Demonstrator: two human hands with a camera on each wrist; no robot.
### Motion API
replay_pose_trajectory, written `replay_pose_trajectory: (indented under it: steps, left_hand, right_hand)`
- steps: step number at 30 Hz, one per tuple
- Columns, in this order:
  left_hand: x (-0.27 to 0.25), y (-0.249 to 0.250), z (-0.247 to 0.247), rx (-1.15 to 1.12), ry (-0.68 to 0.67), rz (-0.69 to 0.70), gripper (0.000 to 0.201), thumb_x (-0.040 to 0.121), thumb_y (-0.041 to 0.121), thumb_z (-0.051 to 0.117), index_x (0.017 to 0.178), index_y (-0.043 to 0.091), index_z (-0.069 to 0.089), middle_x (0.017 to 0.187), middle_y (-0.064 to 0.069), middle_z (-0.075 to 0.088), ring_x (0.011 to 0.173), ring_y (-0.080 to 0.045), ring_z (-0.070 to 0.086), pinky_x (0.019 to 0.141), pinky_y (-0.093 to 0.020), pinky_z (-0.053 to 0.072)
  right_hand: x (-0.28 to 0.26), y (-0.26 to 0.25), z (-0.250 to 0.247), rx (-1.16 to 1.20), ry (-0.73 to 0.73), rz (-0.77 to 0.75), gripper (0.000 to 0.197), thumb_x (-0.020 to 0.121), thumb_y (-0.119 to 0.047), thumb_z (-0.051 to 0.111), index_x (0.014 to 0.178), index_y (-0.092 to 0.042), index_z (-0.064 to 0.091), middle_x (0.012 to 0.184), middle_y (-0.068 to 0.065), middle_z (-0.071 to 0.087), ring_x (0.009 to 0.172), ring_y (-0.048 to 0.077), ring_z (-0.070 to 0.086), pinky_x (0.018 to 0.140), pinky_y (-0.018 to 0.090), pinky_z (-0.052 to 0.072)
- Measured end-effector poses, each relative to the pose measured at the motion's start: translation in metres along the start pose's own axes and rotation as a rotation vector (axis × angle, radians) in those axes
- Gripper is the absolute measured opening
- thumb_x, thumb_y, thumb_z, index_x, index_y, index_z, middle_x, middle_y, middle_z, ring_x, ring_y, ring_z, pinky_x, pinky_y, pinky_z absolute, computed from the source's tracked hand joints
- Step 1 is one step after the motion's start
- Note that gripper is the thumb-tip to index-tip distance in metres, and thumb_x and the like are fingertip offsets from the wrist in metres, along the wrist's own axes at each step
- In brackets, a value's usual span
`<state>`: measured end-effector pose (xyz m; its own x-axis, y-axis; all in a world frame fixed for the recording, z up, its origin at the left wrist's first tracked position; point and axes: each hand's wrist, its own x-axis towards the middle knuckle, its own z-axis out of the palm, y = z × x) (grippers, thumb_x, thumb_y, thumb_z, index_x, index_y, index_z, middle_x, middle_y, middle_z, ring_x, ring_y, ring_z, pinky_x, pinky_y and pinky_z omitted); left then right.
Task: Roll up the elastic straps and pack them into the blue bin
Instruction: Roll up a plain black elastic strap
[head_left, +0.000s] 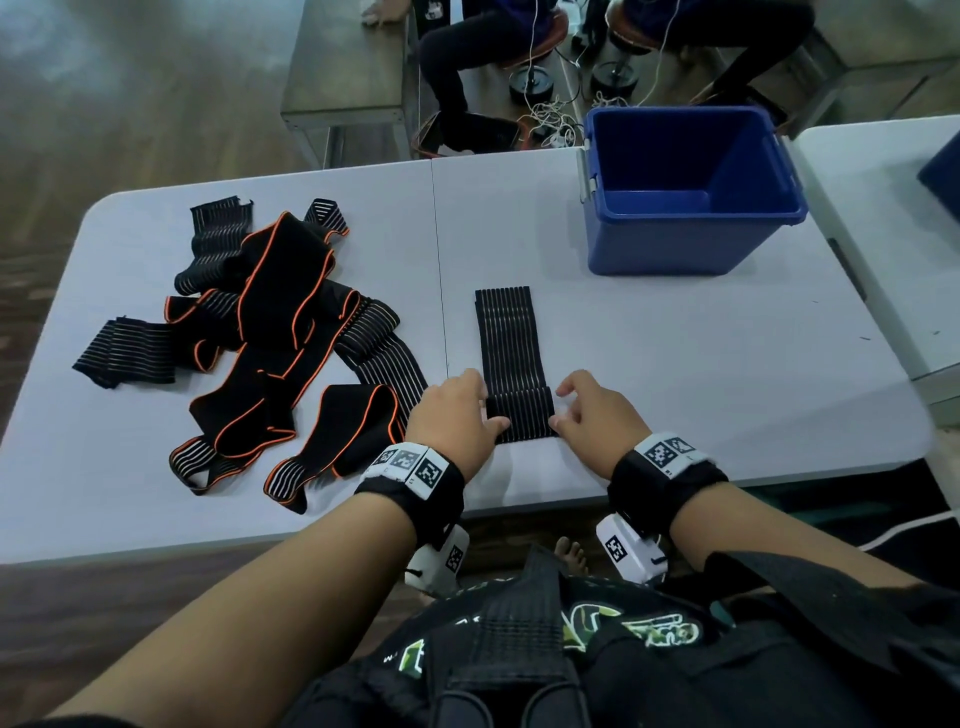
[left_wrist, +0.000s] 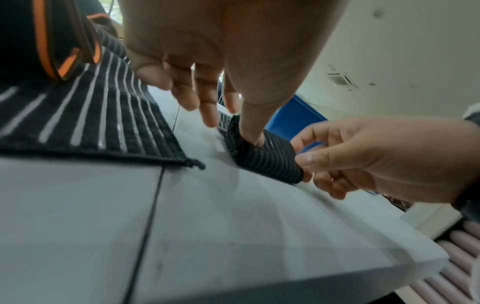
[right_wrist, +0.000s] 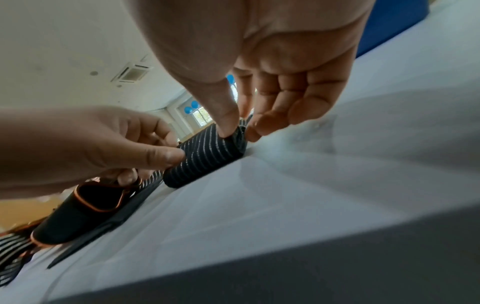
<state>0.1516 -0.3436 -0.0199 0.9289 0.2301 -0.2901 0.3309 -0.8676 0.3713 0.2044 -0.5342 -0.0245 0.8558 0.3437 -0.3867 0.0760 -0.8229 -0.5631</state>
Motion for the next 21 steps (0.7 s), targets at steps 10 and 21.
replay_pose_trajectory:
  steps: [10, 21]
  left_hand:
    - [0.002, -0.007, 0.008, 0.255, -0.011, 0.222, 0.036, 0.098, 0.026, 0.048, 0.134, 0.022, 0.054, 0.117, -0.002, 0.057, 0.106, -0.027, 0.051, 0.089, -0.041, 0.046]
    - [0.01, -0.009, -0.001, -0.107, -0.185, 0.081, 0.027, 0.098, 0.044, 0.055, 0.097, 0.021, 0.068, 0.091, 0.001, 0.062, 0.089, -0.02, 0.06, 0.084, -0.041, 0.053]
  right_hand:
    - [0.005, -0.001, 0.005, -0.223, -0.1, -0.119, 0.053, 0.101, -0.045, 0.042, 0.15, -0.026, 0.035, 0.113, 0.001, 0.052, 0.101, 0.022, 0.057, 0.088, 0.038, 0.049]
    - [0.015, 0.004, -0.007, -0.055, -0.081, -0.084, 0.024, 0.094, -0.037, 0.06, 0.086, -0.017, 0.067, 0.079, 0.003, 0.063, 0.078, 0.021, 0.059, 0.062, 0.03, 0.04]
